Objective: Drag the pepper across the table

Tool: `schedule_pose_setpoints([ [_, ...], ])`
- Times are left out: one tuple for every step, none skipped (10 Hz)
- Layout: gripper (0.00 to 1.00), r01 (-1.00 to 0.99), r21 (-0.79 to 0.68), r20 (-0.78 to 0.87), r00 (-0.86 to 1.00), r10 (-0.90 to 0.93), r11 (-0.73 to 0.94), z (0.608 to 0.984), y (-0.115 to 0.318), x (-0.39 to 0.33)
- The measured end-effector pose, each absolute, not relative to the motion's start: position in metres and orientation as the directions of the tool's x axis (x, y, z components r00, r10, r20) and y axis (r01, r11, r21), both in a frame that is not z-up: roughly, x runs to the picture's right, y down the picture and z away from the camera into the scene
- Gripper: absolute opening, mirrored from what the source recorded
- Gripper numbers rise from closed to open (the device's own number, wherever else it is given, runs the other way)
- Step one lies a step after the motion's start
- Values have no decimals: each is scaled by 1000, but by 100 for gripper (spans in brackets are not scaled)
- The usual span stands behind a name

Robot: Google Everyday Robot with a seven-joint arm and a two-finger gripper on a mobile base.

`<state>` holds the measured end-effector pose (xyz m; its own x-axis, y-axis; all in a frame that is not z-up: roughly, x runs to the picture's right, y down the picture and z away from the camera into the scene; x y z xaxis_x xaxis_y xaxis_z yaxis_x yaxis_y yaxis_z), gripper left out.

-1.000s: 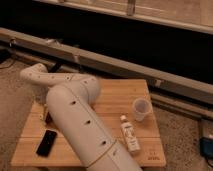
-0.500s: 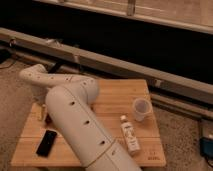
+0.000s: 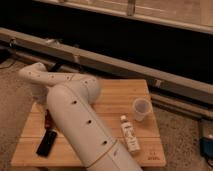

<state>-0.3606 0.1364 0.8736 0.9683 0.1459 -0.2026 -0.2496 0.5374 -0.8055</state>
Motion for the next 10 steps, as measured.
schedule_pose_setpoints([
  [15, -242, -807, -195, 970, 143, 539, 873, 136, -362],
  [7, -237, -808, -191, 971, 142, 539, 872, 136, -363],
  [1, -232, -809, -185, 973, 140, 540, 872, 136, -363],
  [0, -224, -810, -176, 975, 139, 543, 871, 134, -364],
  [0, -215, -808, -165, 976, 139, 548, 870, 132, -366],
  [0, -208, -807, -157, 978, 138, 553, 870, 130, -366],
  [4, -191, -804, -140, 981, 132, 563, 866, 126, -369],
  [9, -183, -803, -132, 983, 130, 567, 864, 124, -370],
  [18, -173, -801, -121, 984, 128, 573, 859, 124, -372],
  [30, -166, -796, -110, 985, 130, 582, 851, 123, -369],
])
